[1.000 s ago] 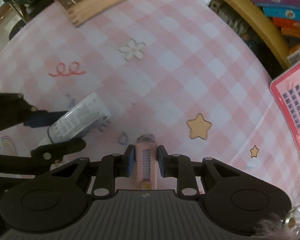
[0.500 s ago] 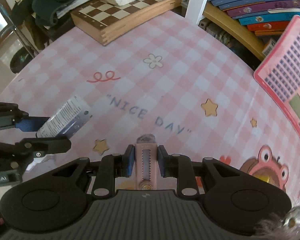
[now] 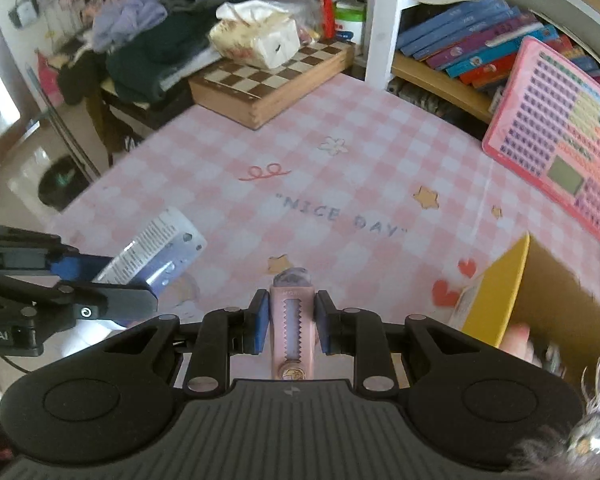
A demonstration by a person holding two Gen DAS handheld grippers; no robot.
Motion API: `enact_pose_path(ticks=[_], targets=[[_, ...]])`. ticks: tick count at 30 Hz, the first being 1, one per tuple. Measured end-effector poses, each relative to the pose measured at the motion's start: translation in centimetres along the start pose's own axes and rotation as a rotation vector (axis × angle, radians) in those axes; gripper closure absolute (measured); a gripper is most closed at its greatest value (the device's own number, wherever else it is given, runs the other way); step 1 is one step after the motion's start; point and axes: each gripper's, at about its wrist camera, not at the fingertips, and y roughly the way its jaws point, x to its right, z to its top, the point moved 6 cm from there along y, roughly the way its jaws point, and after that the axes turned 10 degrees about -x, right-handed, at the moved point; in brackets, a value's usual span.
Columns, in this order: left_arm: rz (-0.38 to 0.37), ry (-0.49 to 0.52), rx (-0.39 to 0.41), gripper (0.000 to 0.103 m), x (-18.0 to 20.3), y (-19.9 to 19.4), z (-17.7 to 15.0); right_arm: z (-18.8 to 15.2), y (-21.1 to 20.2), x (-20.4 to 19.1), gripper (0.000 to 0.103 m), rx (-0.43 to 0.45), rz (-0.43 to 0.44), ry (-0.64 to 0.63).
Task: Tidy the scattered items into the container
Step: 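Lift the spray bottle with the left gripper while the right lifts the pink comb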
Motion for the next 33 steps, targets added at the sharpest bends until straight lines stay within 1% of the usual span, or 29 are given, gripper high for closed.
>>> enact_pose_path(ticks=[3,6,10,13,16,18,21,24,27,33], targets=[[-0.018,0.018,-0.02,0.072,0.6,-1.0,-1.5,-2.0,-1.2,-1.1,0.08,0.018,0.003,0.025],[-0.05,0.014,-0.037,0.072,1.1,-2.0,-2.8,-4.0,-2.2,-2.3,0.08,0.034,0.015,0.039],[-0.073,0.024,-0.043,0.072,1.7,-3.4,-4.2,-6.6,-3.4,-3.1,0.08,0.051,0.028,0.091],[-0.084,0.03,-0.045,0.072,2.0,-4.4,-5.2,-8.3,-4.6,-3.6,0.08,0.076,0.022,0.128],[-0.09,0.027,-0.047,0.072,2.2,-5.1,-6.0,-9.8,-5.8,-4.4,0.08,0.113,-0.003,0.147],[-0.097,0.026,-0.052,0.072,2.4,-5.4,-6.7,-10.6,-6.7,-5.0,0.08,0.159,-0.028,0.159],[-0.114,0.026,-0.056,0.072,2.8,-5.8,-7.6,-11.7,-7.7,-5.4,0.08,0.205,-0.046,0.209],[-0.126,0.036,-0.049,0.072,3.3,-6.2,-8.1,-12.7,-8.4,-5.8,0.08,0.236,-0.1,0.228],[-0.134,0.047,-0.045,0.072,3.6,-6.6,-8.5,-13.9,-8.8,-6.0,0.08,0.246,-0.141,0.251],[-0.151,0.056,-0.059,0.072,3.9,-6.5,-9.4,-16.6,-8.7,-6.4,0.08,0.224,-0.163,0.313]])
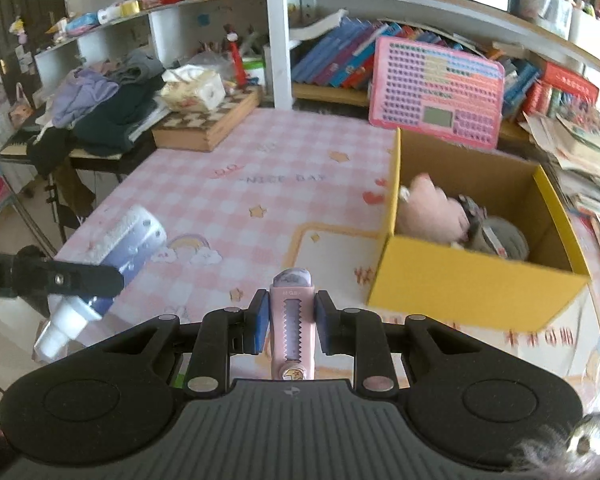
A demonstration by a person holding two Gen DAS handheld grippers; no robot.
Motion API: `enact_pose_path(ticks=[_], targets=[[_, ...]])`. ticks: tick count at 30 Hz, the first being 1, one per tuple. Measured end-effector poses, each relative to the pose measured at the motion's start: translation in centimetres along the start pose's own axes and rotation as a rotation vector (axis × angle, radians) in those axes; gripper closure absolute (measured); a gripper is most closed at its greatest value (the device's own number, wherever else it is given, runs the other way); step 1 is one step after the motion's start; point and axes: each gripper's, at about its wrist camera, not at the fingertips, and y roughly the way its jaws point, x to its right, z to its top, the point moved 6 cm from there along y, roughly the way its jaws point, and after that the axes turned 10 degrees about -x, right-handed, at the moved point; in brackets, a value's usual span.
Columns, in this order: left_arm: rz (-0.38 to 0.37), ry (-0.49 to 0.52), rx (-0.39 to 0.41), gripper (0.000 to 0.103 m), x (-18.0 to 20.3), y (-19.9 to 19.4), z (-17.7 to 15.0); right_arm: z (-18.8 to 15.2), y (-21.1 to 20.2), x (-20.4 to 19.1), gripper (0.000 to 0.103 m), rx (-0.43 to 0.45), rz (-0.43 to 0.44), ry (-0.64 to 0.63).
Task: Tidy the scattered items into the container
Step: 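Lift the spray bottle with the left gripper while the right lifts the pink comb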
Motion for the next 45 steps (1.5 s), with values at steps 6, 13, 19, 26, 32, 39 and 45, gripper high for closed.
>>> enact_pose_path(ticks=[6,13,19,26,32,39,45], targets=[[-0.022,0.032,-0.027,0.072,0.9,0.4,-0.6,-2.2,-0.4,-0.1,0.08,-0.015,-0.019,0.034],[-0.053,0.067,-0.074,0.072,2.3,1.4,-1.2,-3.8,-1.5,0.9,0.08,-0.004,-0.07,0.078],[-0.079,0.098,-0.113,0.072,3.5,2.5,-1.5,-5.3,-2.3,2.1,0.08,-0.009,-0.099,0.127],[-0.104,0.131,-0.16,0.072,5.0,4.1,-1.9,-7.1,-3.4,3.8,0.08,-0.007,-0.133,0.193],[-0.133,0.166,-0.196,0.072,6.7,5.7,-2.1,-8.4,-4.4,5.6,0.08,-0.006,-0.179,0.24],[-0.156,0.204,-0.227,0.072,8.6,7.4,-2.1,-9.7,-5.0,8.1,0.08,-0.012,-0.216,0.3],[-0.161,0.226,-0.24,0.072,9.8,8.5,-1.6,-9.6,-5.0,9.6,0.08,-0.006,-0.222,0.317]])
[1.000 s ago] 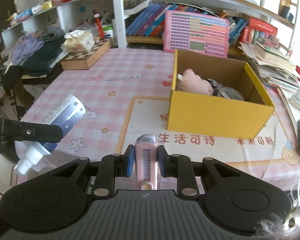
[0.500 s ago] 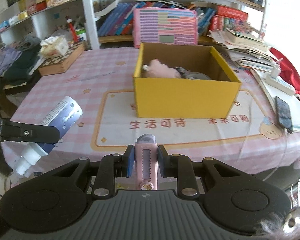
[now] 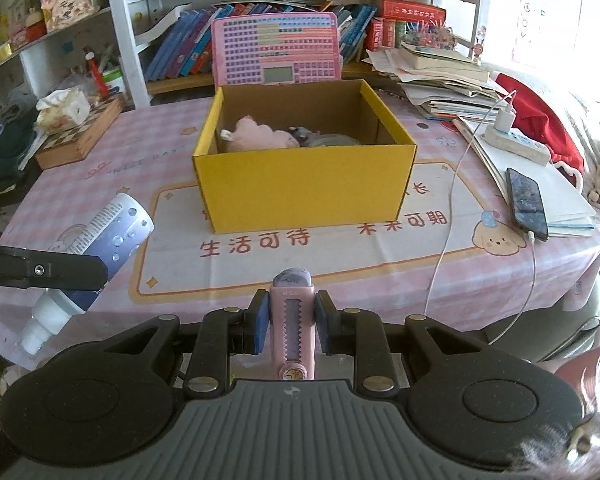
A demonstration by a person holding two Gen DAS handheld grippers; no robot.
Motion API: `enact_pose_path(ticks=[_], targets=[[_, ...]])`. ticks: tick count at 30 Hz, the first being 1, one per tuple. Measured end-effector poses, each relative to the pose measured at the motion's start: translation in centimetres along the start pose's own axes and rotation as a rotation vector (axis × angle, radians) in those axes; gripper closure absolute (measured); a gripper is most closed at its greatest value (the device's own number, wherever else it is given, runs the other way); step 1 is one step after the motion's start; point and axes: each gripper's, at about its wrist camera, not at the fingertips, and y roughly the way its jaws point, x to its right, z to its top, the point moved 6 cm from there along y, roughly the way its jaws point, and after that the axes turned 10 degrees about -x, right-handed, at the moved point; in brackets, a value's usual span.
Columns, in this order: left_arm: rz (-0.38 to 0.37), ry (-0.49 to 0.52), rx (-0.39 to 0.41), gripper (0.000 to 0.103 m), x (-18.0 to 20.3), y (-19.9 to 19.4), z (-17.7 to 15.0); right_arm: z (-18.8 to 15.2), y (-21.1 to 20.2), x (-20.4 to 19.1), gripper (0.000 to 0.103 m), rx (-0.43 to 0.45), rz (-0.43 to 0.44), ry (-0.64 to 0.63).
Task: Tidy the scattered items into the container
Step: 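Lift the spray bottle with the left gripper while the right lifts the pink comb, then lower the bottle with the left gripper while the right lowers the comb into the box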
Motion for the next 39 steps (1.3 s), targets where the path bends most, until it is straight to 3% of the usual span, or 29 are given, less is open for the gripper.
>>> enact_pose_path(ticks=[17,29,39], targets=[[0.016,0.052,-0.005,0.072,1.2,3.5,5.2,4.0,2.3,3.5,0.08,0.01,0.009,0.022],[0.08,0.061,0.076,0.072,1.1,5.6,11.7,11.6,3.9,5.6,0.08,0.084,0.06,-0.063],[0.213,0.042,0.091,0.072,-0.1,9.4,16.7,19.3,7.9,6.9,0.08,0.113,0.104,-0.232]])
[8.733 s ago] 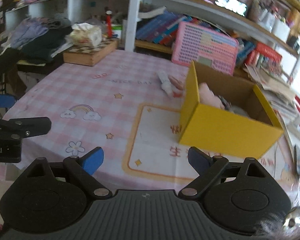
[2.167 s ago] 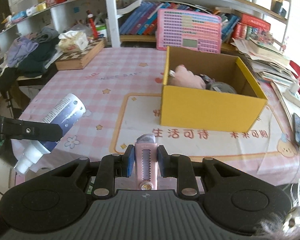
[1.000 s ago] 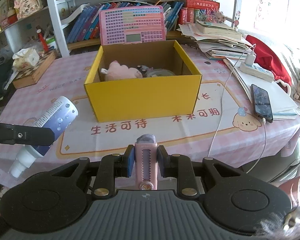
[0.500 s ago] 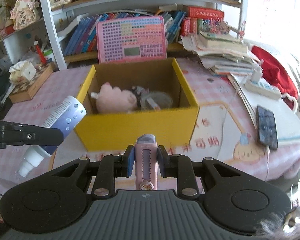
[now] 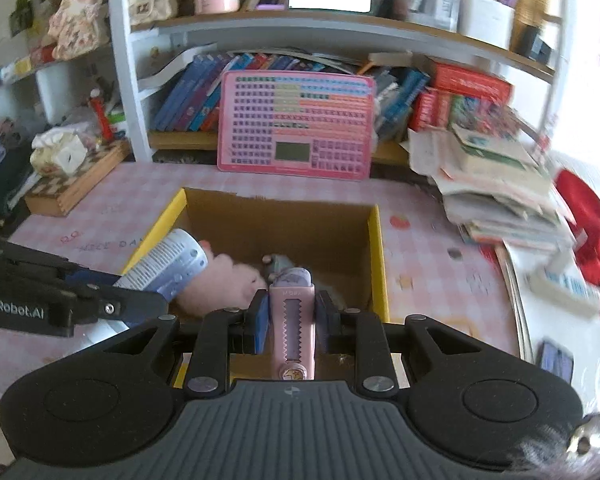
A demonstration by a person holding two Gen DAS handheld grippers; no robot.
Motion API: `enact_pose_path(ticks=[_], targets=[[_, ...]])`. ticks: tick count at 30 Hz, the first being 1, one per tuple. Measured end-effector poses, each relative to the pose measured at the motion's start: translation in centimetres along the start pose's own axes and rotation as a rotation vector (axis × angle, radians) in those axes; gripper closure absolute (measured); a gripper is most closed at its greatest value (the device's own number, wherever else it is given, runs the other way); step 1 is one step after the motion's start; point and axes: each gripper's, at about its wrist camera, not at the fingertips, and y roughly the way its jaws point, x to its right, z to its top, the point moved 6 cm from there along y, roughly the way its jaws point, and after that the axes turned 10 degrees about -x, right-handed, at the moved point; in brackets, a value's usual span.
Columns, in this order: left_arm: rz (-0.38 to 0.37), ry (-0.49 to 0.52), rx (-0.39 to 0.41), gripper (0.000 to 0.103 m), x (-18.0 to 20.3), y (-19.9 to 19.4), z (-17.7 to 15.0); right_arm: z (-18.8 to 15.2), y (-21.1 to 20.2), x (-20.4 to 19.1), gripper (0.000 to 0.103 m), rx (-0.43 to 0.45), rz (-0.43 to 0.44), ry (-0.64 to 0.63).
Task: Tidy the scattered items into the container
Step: 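Lower the bottle with the left gripper while the right lowers the comb into the box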
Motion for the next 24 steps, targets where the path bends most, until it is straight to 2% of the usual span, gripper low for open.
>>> enact_pose_path(ticks=[6,12,17,24], targets=[[0.097,0.021,-0.051,0.072,-0.2,3.6,1.5,2.7,6.3,1.4,0.08,-0.088,0.045,-0.117],[0.184,0.006,-0.091,0.072,-0.9,6.2,1.8,3.4,12.2,1.0,0.08,-0.189,0.089,-0.224],[0.233,-0.007,-0.101,0.072,-1.4,7.2,2.0,3.8,14.4,0.5,0.08,-0.23,0.116,-0.288],[0.297,0.017,-0.099,0.071,-1.5,8.0,2.4,4.6,15.9,0.1,0.08,-0.25,0.156,-0.316]])
